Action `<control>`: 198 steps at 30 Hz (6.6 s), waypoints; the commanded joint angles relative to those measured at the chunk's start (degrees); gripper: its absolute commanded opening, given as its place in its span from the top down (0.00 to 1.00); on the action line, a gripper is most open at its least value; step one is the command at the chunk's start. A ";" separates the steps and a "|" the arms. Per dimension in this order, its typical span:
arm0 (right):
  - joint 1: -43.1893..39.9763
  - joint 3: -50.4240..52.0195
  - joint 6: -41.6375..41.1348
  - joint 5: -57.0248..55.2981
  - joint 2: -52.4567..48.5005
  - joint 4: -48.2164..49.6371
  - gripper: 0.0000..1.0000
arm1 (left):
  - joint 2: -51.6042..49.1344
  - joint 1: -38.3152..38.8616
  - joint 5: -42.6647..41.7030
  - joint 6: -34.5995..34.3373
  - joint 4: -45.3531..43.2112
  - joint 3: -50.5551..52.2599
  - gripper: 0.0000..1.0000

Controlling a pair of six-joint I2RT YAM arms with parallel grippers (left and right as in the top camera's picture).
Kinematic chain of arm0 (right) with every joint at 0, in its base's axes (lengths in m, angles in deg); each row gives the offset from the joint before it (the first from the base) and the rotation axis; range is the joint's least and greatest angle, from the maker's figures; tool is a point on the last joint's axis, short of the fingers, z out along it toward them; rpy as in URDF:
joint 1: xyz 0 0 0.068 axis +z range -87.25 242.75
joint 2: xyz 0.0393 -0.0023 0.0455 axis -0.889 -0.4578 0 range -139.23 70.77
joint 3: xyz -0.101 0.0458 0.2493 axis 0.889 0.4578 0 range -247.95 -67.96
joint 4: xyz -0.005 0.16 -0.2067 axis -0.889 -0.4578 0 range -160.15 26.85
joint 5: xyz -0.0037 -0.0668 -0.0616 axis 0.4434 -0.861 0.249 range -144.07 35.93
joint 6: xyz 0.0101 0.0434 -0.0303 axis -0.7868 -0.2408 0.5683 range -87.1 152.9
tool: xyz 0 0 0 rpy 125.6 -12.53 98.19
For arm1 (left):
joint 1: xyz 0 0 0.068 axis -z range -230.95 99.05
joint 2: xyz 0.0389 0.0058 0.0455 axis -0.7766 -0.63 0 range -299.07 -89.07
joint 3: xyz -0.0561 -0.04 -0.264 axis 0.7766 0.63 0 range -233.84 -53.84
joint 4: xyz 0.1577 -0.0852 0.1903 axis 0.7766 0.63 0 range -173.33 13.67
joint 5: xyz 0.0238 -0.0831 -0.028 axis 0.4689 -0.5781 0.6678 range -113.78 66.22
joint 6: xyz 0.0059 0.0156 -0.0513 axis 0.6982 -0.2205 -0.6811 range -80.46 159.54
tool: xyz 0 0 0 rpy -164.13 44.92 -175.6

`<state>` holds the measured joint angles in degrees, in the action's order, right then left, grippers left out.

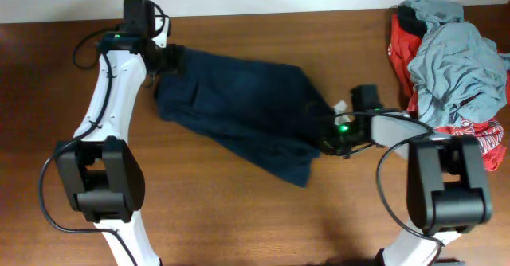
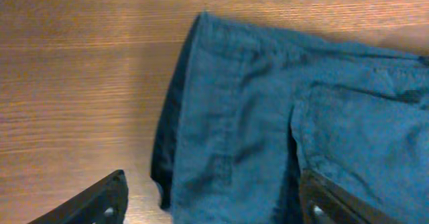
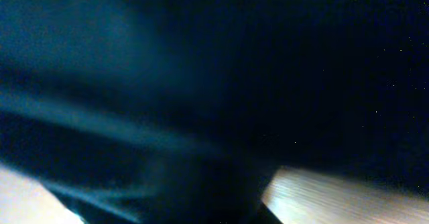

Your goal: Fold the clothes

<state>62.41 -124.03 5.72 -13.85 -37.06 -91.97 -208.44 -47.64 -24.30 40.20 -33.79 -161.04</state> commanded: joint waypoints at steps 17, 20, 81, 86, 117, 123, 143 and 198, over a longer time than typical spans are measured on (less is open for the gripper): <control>-12.28 -12.04 26.40 -4.46 9.68 -25.24 0.96 | 1.09 8.33 -4.44 -7.13 0.11 10.38 0.78; -12.46 -15.10 27.02 -4.48 9.68 -27.04 0.96 | 1.09 8.33 -7.32 -7.50 -3.17 15.37 0.84; -4.70 -24.22 14.67 -45.22 8.79 -42.93 0.60 | 1.09 10.88 -12.17 -9.51 -10.36 24.02 0.99; -4.50 -23.67 14.78 -43.85 8.81 -46.47 0.31 | 1.09 10.88 -12.20 -10.12 -10.49 24.02 0.99; 14.23 -28.15 20.20 -17.70 -8.13 -10.03 0.91 | 1.05 -1.46 -16.92 -4.04 -5.92 8.15 0.37; 18.36 -28.15 16.92 -14.80 -11.69 -6.62 0.90 | 0.92 -6.19 -18.51 -4.04 -3.85 8.15 0.37; 28.98 -29.14 10.01 -15.17 -20.06 3.17 0.92 | 0.44 -12.15 -19.47 -4.07 0.22 8.15 0.18; 12.31 -84.52 32.98 -7.19 -17.88 -56.76 0.29 | -10.80 -14.38 -39.85 14.69 6.73 15.50 0.18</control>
<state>74.83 -207.37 37.70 -22.41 -57.32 -148.64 -216.72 -62.52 -62.02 52.03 -27.12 -146.13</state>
